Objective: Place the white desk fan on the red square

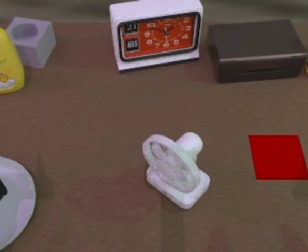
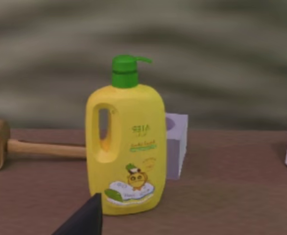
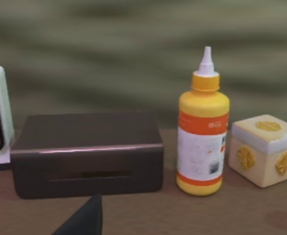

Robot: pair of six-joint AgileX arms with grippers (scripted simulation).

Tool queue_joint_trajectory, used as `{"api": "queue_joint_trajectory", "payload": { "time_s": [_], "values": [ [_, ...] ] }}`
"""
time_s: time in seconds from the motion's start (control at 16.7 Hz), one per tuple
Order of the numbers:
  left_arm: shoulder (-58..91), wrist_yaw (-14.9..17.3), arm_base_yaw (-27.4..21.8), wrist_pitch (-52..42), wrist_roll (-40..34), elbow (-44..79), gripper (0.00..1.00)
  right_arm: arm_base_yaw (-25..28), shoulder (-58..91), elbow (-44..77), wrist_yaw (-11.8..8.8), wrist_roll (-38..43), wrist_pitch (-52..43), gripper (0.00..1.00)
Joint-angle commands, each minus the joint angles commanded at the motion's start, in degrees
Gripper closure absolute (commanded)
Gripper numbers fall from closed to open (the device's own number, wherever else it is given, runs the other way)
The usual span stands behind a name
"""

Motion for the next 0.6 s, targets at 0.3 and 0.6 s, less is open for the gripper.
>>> {"api": "queue_joint_trajectory", "payload": {
  "time_s": [0.3,0.6],
  "values": [
    [0.0,0.0,0.0,0.0,0.0,0.0,0.0,1.94,3.53,3.46,-0.17,-0.4,-3.42,0.0],
    [0.0,0.0,0.0,0.0,0.0,0.0,0.0,9.55,21.35,20.12,-0.32,-1.47,-18.13,0.0]
  ]
}}
